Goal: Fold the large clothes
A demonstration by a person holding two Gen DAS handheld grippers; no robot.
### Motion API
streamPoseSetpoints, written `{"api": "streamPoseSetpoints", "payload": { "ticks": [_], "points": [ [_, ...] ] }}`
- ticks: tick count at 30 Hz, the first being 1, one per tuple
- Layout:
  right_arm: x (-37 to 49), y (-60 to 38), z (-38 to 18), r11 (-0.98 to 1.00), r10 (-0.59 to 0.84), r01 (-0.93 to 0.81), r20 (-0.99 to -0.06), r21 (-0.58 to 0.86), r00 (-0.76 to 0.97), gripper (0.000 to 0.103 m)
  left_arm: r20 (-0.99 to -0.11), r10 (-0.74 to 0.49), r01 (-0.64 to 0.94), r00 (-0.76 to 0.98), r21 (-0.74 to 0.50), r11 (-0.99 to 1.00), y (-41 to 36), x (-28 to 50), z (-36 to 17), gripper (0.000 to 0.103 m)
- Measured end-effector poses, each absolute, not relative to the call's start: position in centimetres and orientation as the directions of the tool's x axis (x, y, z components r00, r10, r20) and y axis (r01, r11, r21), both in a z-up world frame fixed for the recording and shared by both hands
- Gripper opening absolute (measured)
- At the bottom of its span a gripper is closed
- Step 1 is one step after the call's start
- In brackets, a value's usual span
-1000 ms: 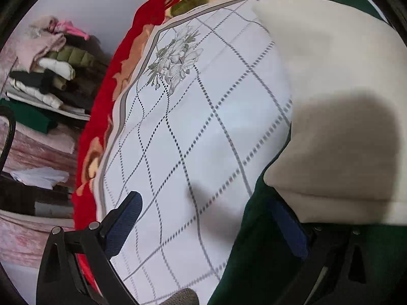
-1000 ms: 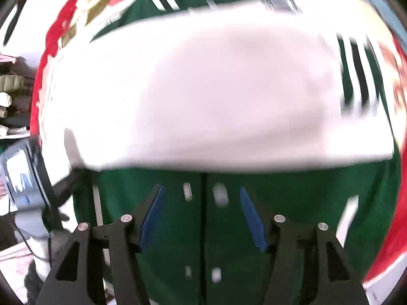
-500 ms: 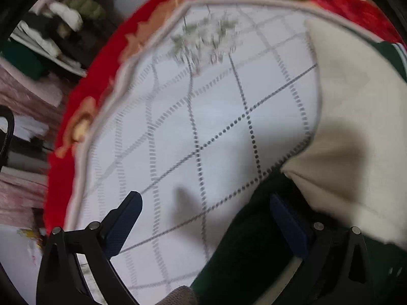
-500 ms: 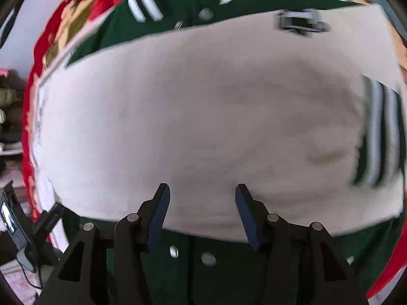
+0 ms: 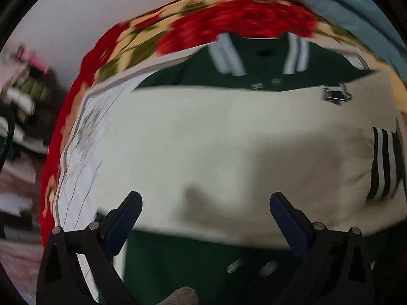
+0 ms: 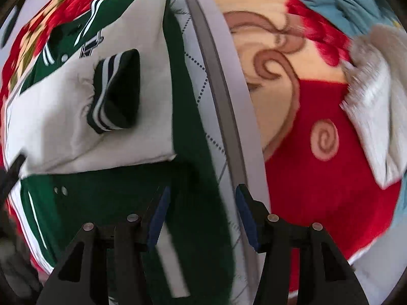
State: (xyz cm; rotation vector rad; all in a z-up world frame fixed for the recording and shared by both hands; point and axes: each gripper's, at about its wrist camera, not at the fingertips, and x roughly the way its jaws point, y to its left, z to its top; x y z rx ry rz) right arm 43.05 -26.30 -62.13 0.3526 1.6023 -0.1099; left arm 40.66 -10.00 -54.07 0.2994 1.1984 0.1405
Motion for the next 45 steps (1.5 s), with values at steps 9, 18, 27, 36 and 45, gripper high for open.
{"api": "streamPoseSetpoints", "payload": {
  "ticks": [9,18,27,36,45],
  "points": [
    [44.2,-29.3,-65.7,0.892,0.33,0.319,-0.944,0.321,0.027,0.017,-0.848,0.393,0.096,0.356,0.451,0.887,-13.9,43.0,-58.9,0.103],
    [39.5,-33.8,-67.0,0.668,0.522,0.6,-0.852,0.44,0.043,0.036,-0.844,0.418,0.074,0.337,0.466,0.882,-14.2,43.2,-58.7,0.103],
    [44.9,-29.6,-57.9,0.814,0.484,0.292,-0.864,0.503,0.141,0.043,-0.838,0.464,-0.181,0.287,0.428,0.885,-6.4,38.4,-52.3,0.103],
    [52.3,-25.0,-67.0,0.843,0.467,0.243,-0.877,0.479,0.109,0.012,-0.81,0.552,-0.32,0.197,0.479,0.817,0.9,38.3,-53.3,0.103],
    [54.0,-27.9,-64.7,0.903,0.297,0.273,-0.941,0.332,0.161,0.013,-0.834,0.518,-0.398,0.189,0.417,0.817,5.3,40.7,-52.8,0.103]
  ]
}}
